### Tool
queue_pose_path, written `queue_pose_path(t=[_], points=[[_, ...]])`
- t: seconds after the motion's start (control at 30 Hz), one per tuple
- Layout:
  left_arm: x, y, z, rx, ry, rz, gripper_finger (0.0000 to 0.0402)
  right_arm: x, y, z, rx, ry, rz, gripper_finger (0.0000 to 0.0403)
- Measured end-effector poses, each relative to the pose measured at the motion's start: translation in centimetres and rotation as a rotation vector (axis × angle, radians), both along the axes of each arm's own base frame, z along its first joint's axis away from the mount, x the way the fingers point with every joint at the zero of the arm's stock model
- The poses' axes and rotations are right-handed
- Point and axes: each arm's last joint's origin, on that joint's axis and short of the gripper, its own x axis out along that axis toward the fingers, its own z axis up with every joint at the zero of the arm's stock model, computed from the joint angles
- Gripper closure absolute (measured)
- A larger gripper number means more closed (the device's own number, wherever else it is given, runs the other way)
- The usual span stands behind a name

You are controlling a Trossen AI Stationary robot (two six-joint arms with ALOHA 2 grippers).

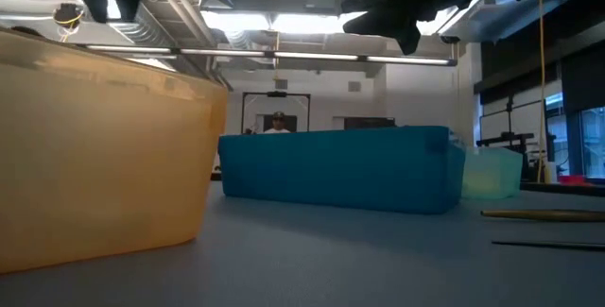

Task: Sort silverware by color (type)
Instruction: Put the right yellow knife into the light blue bin

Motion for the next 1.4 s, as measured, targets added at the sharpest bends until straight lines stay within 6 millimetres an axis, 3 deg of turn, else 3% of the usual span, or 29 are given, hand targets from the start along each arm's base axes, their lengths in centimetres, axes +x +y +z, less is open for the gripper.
queue_pose_path(t=[0.53,0.87,1.03,1.13,1.4], points=[[1.8,11.7,0.0,-0.075,0.339,-0.779,0.0243,0.0,0.0,-0.2,-0.002,0.016,0.0,0.0253],[-1.1,16.4,-6.2,-0.32,0.619,-1.017,0.0243,-0.2,0.0,-0.5,-0.008,0.053,-0.001,0.0253],[-2.4,18.2,-9.4,-0.45,0.559,-1.075,0.0243,-0.2,0.0,-0.5,-0.009,0.056,-0.001,0.0253],[-2.7,19.1,-11.0,-0.435,0.518,-1.106,0.0243,-0.2,0.0,-0.5,-0.009,0.057,0.0,0.0253],[-2.7,20.8,-12.9,-0.387,0.375,-1.199,0.0243,-0.2,0.0,-0.5,-0.006,0.057,0.006,0.0253]])
